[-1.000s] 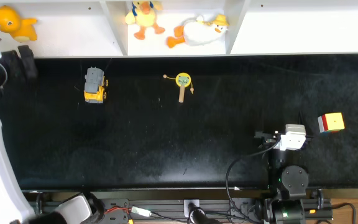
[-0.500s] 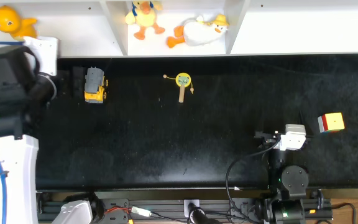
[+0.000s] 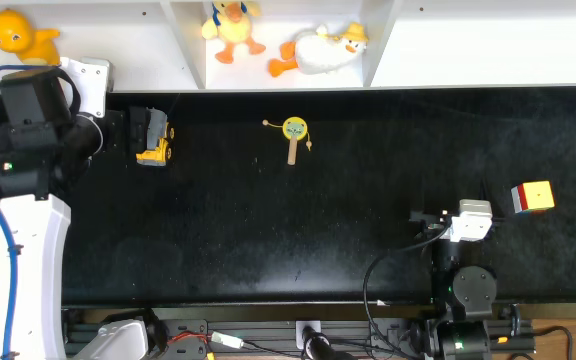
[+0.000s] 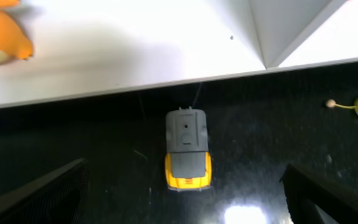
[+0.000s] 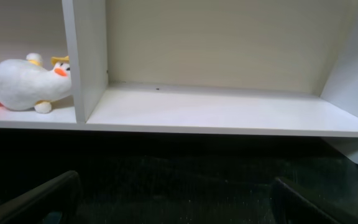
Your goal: Store Toys
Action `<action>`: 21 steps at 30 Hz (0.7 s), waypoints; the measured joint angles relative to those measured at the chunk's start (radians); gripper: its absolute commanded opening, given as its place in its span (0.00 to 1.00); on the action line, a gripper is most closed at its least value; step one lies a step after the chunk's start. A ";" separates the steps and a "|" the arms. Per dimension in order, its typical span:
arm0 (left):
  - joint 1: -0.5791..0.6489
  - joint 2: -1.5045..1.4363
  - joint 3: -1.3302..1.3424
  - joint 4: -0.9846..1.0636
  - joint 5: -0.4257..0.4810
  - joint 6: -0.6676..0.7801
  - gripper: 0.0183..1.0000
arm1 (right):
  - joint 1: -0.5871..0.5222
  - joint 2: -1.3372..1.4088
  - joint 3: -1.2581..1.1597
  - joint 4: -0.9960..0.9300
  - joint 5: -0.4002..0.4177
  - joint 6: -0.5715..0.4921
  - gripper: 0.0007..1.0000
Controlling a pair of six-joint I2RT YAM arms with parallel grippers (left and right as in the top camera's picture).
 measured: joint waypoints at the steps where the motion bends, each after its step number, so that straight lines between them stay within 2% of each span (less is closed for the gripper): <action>1: 0.000 0.004 0.000 -0.009 0.005 0.000 1.00 | 0.000 0.000 0.000 0.000 0.000 0.000 1.00; 9: 0.000 0.108 0.000 -0.063 0.016 -0.002 1.00 | 0.000 0.000 0.000 0.000 -0.001 0.000 0.99; 21: -0.014 0.239 -0.001 -0.061 -0.034 -0.010 1.00 | 0.000 0.000 0.000 0.000 -0.001 0.000 1.00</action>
